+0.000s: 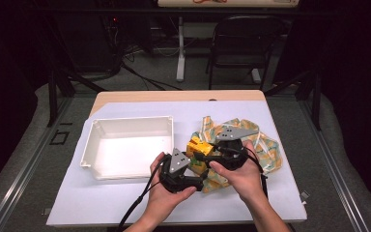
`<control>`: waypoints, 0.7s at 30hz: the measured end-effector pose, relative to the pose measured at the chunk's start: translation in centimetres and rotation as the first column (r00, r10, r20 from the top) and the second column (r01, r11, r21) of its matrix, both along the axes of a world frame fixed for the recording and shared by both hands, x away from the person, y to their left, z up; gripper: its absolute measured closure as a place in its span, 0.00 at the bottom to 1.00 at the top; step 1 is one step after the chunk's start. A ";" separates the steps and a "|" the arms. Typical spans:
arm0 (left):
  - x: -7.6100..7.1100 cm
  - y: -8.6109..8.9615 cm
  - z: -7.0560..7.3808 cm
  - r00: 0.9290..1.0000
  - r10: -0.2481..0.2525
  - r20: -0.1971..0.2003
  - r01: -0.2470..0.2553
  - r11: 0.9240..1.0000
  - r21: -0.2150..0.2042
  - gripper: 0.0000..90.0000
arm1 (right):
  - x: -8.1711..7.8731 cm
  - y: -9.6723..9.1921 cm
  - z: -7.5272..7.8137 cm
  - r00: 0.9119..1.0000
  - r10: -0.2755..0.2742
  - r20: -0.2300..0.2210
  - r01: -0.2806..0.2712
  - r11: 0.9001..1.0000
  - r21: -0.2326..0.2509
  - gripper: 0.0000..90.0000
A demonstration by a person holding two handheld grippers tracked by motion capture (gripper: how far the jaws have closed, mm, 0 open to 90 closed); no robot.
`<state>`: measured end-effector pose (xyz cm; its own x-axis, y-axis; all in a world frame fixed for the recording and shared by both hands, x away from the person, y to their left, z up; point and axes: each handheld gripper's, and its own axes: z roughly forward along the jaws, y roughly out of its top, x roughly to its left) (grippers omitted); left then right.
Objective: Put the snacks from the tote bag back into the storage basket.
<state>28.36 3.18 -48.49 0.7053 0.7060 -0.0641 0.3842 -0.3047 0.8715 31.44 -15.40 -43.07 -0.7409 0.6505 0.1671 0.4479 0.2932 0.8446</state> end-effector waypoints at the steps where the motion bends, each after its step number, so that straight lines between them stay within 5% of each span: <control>1: 0.0 -0.1 0.0 1.000 0.007 0.000 -0.007 1.000 -0.002 0.11 | 0.0 0.1 0.0 1.000 0.003 0.003 -0.003 1.000 -0.002 0.58; 8: 0.0 0.1 -0.1 0.999 0.035 -0.004 -0.035 0.999 -0.028 0.16 | -0.2 0.7 -0.2 1.000 0.008 0.001 -0.008 1.000 -0.009 0.58; 21: -0.2 -0.2 -0.4 0.997 0.079 -0.010 -0.079 0.997 -0.007 0.23 | -0.4 1.2 -0.3 1.000 0.010 -0.001 -0.010 1.000 -0.008 0.58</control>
